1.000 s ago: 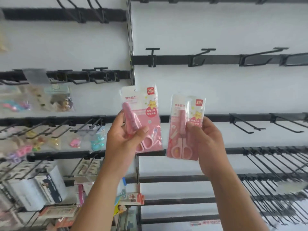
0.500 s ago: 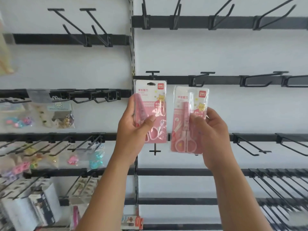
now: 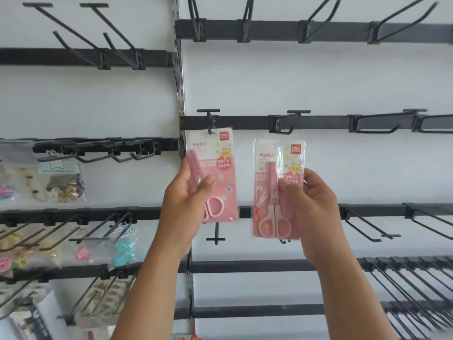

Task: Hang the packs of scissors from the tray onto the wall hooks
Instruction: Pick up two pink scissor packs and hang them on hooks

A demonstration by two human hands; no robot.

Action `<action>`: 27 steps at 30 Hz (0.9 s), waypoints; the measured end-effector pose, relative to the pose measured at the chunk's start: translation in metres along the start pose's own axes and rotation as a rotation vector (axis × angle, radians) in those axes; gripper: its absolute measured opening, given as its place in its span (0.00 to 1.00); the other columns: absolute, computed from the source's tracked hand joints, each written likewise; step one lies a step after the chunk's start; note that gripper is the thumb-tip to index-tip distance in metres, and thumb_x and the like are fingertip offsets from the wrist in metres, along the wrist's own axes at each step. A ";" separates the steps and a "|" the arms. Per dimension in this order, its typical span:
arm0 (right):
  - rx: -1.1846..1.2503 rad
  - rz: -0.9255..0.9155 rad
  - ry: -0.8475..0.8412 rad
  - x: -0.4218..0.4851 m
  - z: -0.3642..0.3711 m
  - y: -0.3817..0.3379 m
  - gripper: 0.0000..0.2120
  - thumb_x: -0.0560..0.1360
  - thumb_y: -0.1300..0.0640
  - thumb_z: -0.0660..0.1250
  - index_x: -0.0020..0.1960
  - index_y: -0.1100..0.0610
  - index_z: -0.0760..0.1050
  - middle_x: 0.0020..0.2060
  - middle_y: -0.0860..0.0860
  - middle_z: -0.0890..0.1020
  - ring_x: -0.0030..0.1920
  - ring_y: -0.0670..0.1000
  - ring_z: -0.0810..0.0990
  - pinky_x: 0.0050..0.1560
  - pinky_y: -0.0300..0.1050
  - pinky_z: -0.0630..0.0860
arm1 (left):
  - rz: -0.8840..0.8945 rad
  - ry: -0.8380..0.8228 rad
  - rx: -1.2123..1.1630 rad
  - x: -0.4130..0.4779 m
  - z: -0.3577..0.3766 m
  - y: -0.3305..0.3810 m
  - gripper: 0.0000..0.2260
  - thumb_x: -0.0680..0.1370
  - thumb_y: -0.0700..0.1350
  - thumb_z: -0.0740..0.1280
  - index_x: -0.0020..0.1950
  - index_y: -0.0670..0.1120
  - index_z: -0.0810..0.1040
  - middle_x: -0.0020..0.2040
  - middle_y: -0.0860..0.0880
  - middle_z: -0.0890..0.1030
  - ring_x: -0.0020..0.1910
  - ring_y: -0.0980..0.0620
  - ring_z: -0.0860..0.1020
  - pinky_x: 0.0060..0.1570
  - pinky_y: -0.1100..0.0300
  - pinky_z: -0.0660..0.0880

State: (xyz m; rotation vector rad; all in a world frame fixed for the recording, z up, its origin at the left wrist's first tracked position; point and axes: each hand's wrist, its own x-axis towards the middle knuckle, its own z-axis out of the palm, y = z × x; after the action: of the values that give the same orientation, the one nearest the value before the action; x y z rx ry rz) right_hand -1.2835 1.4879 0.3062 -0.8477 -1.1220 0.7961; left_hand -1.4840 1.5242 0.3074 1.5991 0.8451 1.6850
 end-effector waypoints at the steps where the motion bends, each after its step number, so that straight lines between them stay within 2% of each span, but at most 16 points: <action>1: 0.001 0.001 0.000 0.001 -0.001 0.001 0.08 0.81 0.59 0.65 0.58 0.52 0.80 0.43 0.53 0.88 0.39 0.57 0.88 0.27 0.46 0.78 | -0.011 0.007 0.003 -0.002 0.000 -0.001 0.25 0.82 0.42 0.65 0.77 0.59 0.66 0.61 0.61 0.83 0.60 0.60 0.81 0.64 0.56 0.74; 4: -0.012 -0.003 0.012 0.004 -0.005 0.003 0.08 0.81 0.59 0.65 0.58 0.53 0.80 0.44 0.55 0.88 0.40 0.58 0.88 0.29 0.47 0.80 | -0.003 0.028 0.028 0.000 -0.001 -0.003 0.23 0.81 0.41 0.66 0.74 0.59 0.70 0.58 0.60 0.85 0.56 0.59 0.83 0.58 0.58 0.76; 7: 0.000 -0.003 0.032 0.010 -0.006 0.000 0.08 0.81 0.60 0.65 0.56 0.53 0.81 0.44 0.55 0.88 0.42 0.60 0.88 0.36 0.60 0.84 | -0.026 0.055 0.070 0.005 0.001 -0.008 0.19 0.81 0.41 0.66 0.69 0.58 0.75 0.54 0.59 0.86 0.52 0.58 0.85 0.53 0.59 0.78; 8: 0.004 -0.005 0.034 0.013 -0.006 -0.002 0.08 0.81 0.60 0.64 0.56 0.54 0.81 0.44 0.55 0.88 0.42 0.59 0.88 0.37 0.60 0.84 | -0.040 0.065 0.077 0.006 0.002 -0.011 0.17 0.81 0.42 0.66 0.66 0.58 0.77 0.53 0.58 0.86 0.51 0.57 0.85 0.53 0.57 0.79; 10: -0.002 -0.020 0.040 0.018 -0.005 -0.008 0.08 0.82 0.58 0.64 0.56 0.55 0.81 0.42 0.53 0.87 0.39 0.55 0.88 0.33 0.54 0.83 | -0.070 0.088 0.073 0.008 0.004 -0.018 0.13 0.81 0.43 0.66 0.61 0.59 0.79 0.51 0.57 0.87 0.48 0.57 0.86 0.51 0.56 0.80; 12: 0.000 -0.043 0.052 0.022 -0.004 -0.014 0.09 0.83 0.55 0.63 0.56 0.56 0.81 0.39 0.50 0.87 0.36 0.51 0.86 0.30 0.49 0.82 | -0.091 0.111 0.050 0.010 0.005 -0.024 0.10 0.81 0.43 0.66 0.57 0.58 0.79 0.49 0.57 0.87 0.47 0.57 0.85 0.48 0.58 0.80; 16: -0.030 -0.071 0.093 0.034 -0.005 -0.022 0.10 0.83 0.55 0.63 0.49 0.56 0.82 0.32 0.45 0.84 0.31 0.47 0.83 0.28 0.43 0.79 | -0.114 0.127 0.032 0.013 0.007 -0.027 0.11 0.81 0.44 0.67 0.62 0.52 0.78 0.49 0.56 0.87 0.47 0.56 0.86 0.43 0.63 0.79; 19: -0.067 -0.056 0.098 0.038 -0.011 -0.021 0.11 0.82 0.57 0.63 0.44 0.55 0.82 0.31 0.46 0.83 0.31 0.47 0.82 0.29 0.43 0.80 | -0.125 0.137 0.037 0.014 0.008 -0.027 0.11 0.80 0.45 0.67 0.63 0.51 0.78 0.49 0.55 0.87 0.46 0.56 0.86 0.43 0.61 0.79; 22: -0.092 0.007 0.091 0.038 -0.016 -0.015 0.11 0.82 0.55 0.63 0.47 0.56 0.82 0.32 0.48 0.84 0.30 0.47 0.83 0.27 0.45 0.81 | -0.134 0.144 0.043 0.014 0.008 -0.028 0.12 0.80 0.45 0.67 0.63 0.51 0.78 0.50 0.55 0.87 0.47 0.55 0.86 0.45 0.59 0.80; 24: -0.105 0.031 0.095 0.041 -0.018 -0.011 0.10 0.82 0.54 0.64 0.48 0.56 0.82 0.33 0.49 0.85 0.31 0.48 0.84 0.30 0.48 0.83 | -0.139 0.153 0.041 0.014 0.009 -0.029 0.11 0.80 0.45 0.67 0.63 0.50 0.78 0.50 0.55 0.87 0.47 0.55 0.86 0.45 0.59 0.79; 27: -0.140 0.032 0.093 0.047 -0.018 -0.006 0.10 0.82 0.53 0.64 0.51 0.57 0.81 0.32 0.46 0.84 0.31 0.45 0.84 0.28 0.41 0.79 | -0.148 0.156 0.035 0.013 0.010 -0.030 0.09 0.81 0.46 0.67 0.61 0.51 0.79 0.50 0.54 0.87 0.48 0.55 0.86 0.44 0.62 0.78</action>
State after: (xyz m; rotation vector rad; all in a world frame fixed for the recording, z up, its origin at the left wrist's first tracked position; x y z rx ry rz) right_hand -1.2538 1.5231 0.3273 -1.0121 -1.0926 0.7034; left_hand -1.4737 1.5520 0.2912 1.4043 1.0491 1.7134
